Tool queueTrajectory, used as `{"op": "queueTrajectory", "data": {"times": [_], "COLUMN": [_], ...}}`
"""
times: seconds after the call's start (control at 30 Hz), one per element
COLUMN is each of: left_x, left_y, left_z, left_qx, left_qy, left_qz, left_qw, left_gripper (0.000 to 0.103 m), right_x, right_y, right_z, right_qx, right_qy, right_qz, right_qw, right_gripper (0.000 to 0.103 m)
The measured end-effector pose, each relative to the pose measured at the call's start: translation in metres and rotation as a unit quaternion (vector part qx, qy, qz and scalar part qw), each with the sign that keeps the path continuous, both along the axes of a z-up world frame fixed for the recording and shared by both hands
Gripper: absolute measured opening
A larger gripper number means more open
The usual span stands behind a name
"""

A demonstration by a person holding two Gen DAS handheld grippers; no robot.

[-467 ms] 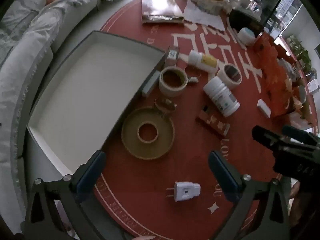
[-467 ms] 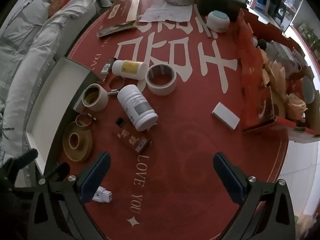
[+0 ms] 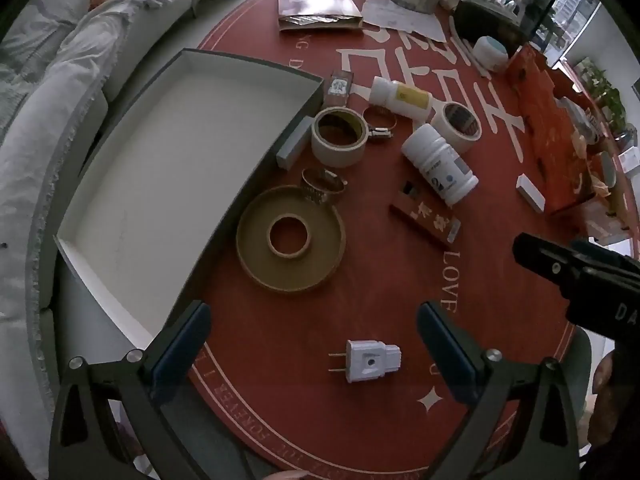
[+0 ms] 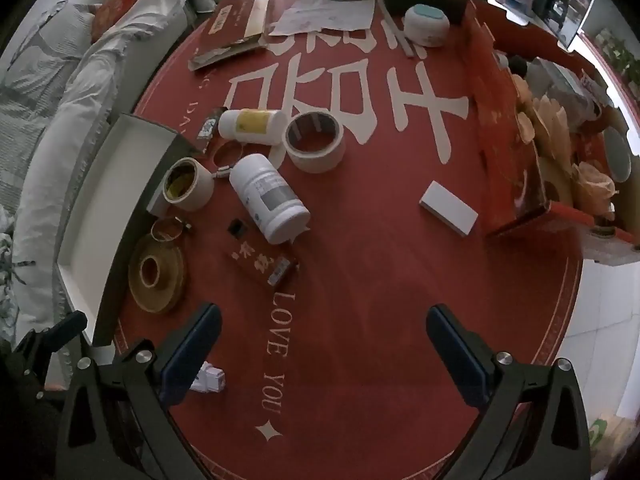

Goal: Organize rigid objects
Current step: 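Move left gripper to the white plug while right gripper approaches the white pill bottle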

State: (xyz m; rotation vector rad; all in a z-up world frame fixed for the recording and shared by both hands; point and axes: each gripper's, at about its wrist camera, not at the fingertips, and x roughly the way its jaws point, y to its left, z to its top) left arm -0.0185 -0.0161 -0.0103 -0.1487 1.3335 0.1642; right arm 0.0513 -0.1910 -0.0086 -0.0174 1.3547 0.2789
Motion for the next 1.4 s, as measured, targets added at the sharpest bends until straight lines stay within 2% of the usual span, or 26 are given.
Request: {"op": "queueTrajectory", "data": {"times": [0.4,0.6,0.73,0.93,1.17,1.4], "left_x": [-0.013,-0.021,-0.031,-0.033,-0.027,-0.043], "left_y": [-0.005,-0.009,-0.013,-0.036,-0.049,-0.050], "left_z": [-0.015,-0.029,-0.042,-0.060,-0.084,-0.090], "left_qx": [-0.006,-0.017,-0.022,-0.002,0.015,-0.007], "left_qy": [0.026,0.048,0.069,0.083,0.080,0.058], "left_qz": [0.018,0.018,0.011,-0.021,-0.021,-0.015], "left_qw": [0.9995,0.9985,0.9973,0.9963,0.9965,0.9982], "left_gripper": [0.102,0.102,0.103,0.102,0.103,0.103], "right_x": [-0.010,-0.020,-0.029,-0.040,-0.048,-0.042], "right_y": [-0.010,-0.017,-0.023,-0.026,-0.029,-0.027], "right_z": [-0.005,-0.018,-0.032,-0.043,-0.046,-0.042], "right_qx": [-0.007,-0.006,-0.007,-0.006,-0.009,-0.017], "right_qy": [-0.001,0.018,0.035,0.050,0.051,0.039], "right_qz": [-0.005,-0.006,-0.015,-0.017,-0.018,-0.014], "right_qw": [1.000,1.000,0.999,0.999,0.998,0.999], "right_gripper": [0.103,0.103,0.103,0.103,0.103,0.103]}}
